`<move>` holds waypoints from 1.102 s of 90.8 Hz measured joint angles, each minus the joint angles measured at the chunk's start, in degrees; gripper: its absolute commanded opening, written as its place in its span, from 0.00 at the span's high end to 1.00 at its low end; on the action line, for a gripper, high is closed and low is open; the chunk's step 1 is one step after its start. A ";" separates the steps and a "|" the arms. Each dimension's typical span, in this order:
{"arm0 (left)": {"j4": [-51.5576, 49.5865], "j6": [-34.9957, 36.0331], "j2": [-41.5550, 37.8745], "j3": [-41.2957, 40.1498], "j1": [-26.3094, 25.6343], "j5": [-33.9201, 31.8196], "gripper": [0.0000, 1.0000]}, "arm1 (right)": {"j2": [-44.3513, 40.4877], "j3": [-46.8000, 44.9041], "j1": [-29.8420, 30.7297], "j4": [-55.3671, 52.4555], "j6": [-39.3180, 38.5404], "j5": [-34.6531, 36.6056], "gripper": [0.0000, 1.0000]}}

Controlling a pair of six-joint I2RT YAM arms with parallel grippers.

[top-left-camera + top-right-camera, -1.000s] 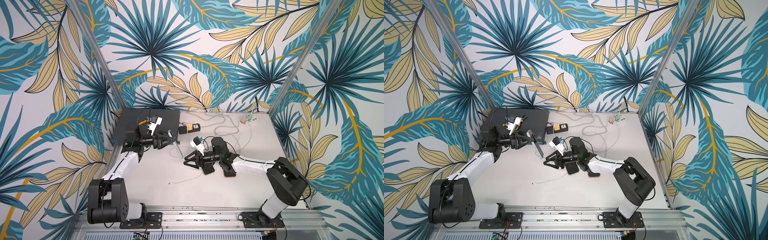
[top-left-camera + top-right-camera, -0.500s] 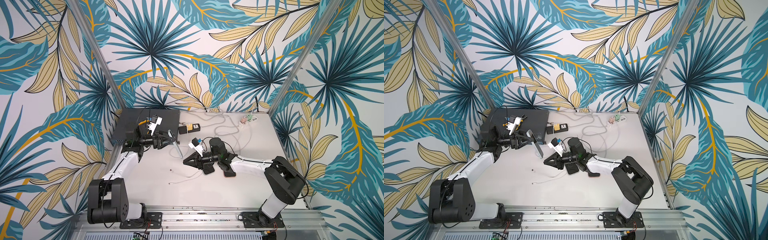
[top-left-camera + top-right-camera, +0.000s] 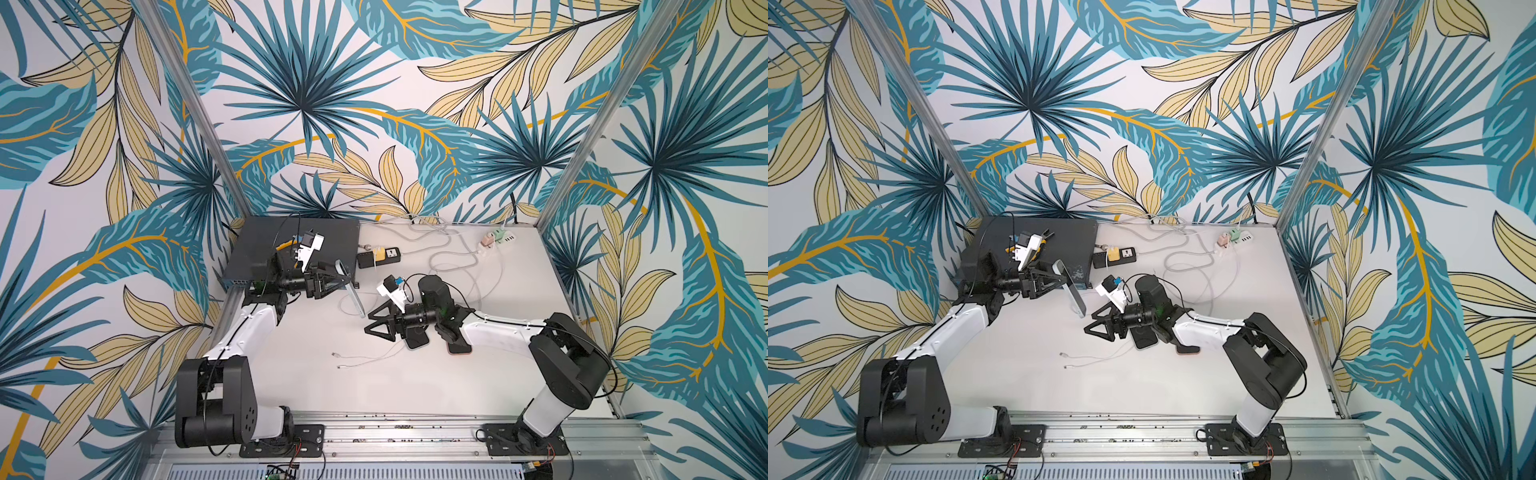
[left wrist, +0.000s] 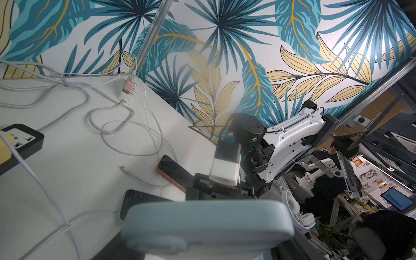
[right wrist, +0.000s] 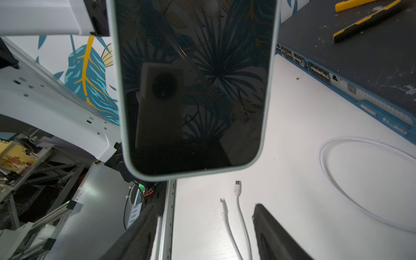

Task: Unplug the charging cable from the phone
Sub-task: Remove the charging cable from the phone, then place the phone at the center of the board.

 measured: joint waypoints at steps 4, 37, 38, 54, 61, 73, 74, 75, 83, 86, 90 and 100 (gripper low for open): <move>0.07 0.00 0.00 -0.07 0.00 0.09 0.68 | -0.02 0.28 0.00 0.09 -0.02 -0.31 0.07; 1.99 -0.46 -0.04 -0.66 0.00 0.83 0.68 | 0.07 5.20 0.00 0.79 2.40 -2.67 0.01; 2.08 -0.48 -0.02 -0.66 0.00 0.83 0.68 | 0.11 5.35 0.00 0.87 2.43 -2.64 0.01; 3.10 -0.98 -0.07 -0.66 0.00 1.27 0.68 | 2.40 9.03 0.00 2.10 3.48 -2.89 0.00; 3.41 -1.11 -0.07 -0.81 0.00 1.40 0.68 | 3.30 9.81 0.00 2.43 4.00 -2.95 0.00; 3.67 -1.51 -0.07 -1.11 0.00 1.49 0.68 | 4.09 10.43 0.00 3.37 4.81 -3.48 0.00; 3.72 -1.53 -0.07 -1.14 0.00 1.51 0.68 | 4.11 10.47 0.00 3.39 4.83 -3.50 0.00; 3.74 -1.57 -0.07 -1.14 0.00 1.51 0.68 | 4.15 10.54 0.00 3.43 4.98 -3.52 0.00; 4.00 -1.92 -0.09 -1.14 -0.02 1.55 0.68 | 4.63 11.21 0.00 3.67 5.18 -3.74 0.00; 4.11 -2.05 -0.09 -1.14 -0.07 1.57 0.68 | 4.87 11.50 0.00 3.89 5.35 -3.85 0.00; 4.33 -2.19 -0.09 -1.14 -0.07 1.60 0.68 | 5.14 11.76 0.00 4.09 5.42 -3.96 0.00; 4.96 -2.64 -0.09 -1.18 -0.20 1.66 0.68 | 6.03 12.55 0.00 4.57 5.73 -4.13 0.00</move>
